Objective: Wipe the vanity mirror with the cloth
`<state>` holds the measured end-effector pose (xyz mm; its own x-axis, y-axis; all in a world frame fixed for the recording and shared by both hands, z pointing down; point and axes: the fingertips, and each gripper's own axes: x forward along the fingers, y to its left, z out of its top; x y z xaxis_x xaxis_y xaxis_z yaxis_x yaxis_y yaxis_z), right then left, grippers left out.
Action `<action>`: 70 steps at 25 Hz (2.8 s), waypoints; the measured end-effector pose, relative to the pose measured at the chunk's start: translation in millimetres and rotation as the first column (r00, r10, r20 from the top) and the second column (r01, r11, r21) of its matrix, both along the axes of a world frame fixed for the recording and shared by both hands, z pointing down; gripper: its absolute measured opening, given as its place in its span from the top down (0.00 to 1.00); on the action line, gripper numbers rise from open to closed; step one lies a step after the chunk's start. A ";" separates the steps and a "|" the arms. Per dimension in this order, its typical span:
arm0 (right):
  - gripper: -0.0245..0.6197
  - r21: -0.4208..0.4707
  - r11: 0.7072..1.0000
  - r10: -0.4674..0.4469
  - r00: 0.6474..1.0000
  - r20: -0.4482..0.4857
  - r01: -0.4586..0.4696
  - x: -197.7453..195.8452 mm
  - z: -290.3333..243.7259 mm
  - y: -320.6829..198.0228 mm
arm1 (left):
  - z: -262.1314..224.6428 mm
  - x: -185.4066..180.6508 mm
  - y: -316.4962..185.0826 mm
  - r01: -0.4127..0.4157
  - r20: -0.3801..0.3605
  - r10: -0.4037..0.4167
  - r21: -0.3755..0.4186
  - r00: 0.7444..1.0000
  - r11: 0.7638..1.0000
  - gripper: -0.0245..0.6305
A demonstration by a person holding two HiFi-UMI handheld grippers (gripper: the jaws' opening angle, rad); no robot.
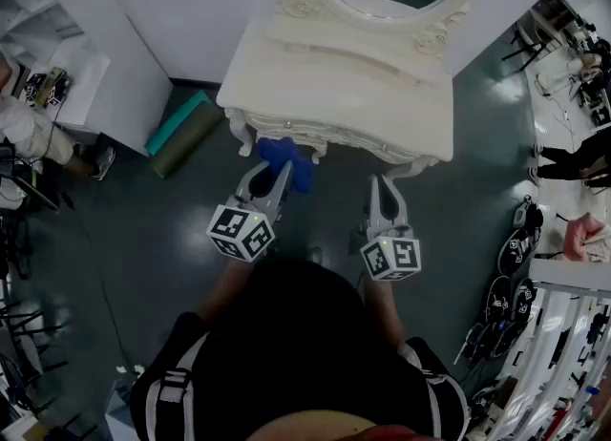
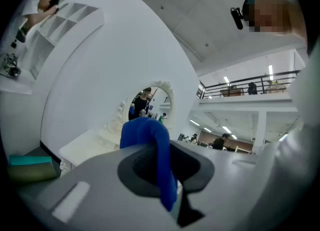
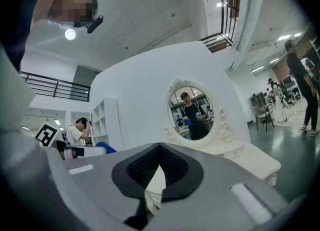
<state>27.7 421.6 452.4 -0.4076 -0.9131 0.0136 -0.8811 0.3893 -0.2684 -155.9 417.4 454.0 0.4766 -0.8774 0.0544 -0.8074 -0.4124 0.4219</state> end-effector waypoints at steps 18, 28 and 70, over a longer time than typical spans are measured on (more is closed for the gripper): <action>0.96 -0.017 0.999 0.040 0.999 0.023 -0.040 -31.6 2.0 -2.2 | 6.0 -31.7 -6.3 -0.024 -0.021 0.023 -0.013 1.000 1.000 0.90; 0.96 -0.007 0.995 0.097 0.995 -0.021 -0.097 -64.9 3.5 -18.5 | 10.4 -55.1 -38.9 -0.095 -0.070 0.094 -0.011 0.993 0.995 0.90; 0.96 -0.038 0.999 -0.034 0.999 -0.003 0.034 51.8 36.4 -397.4 | 42.3 48.5 -391.4 0.122 -0.140 -0.146 -0.169 0.979 0.978 0.90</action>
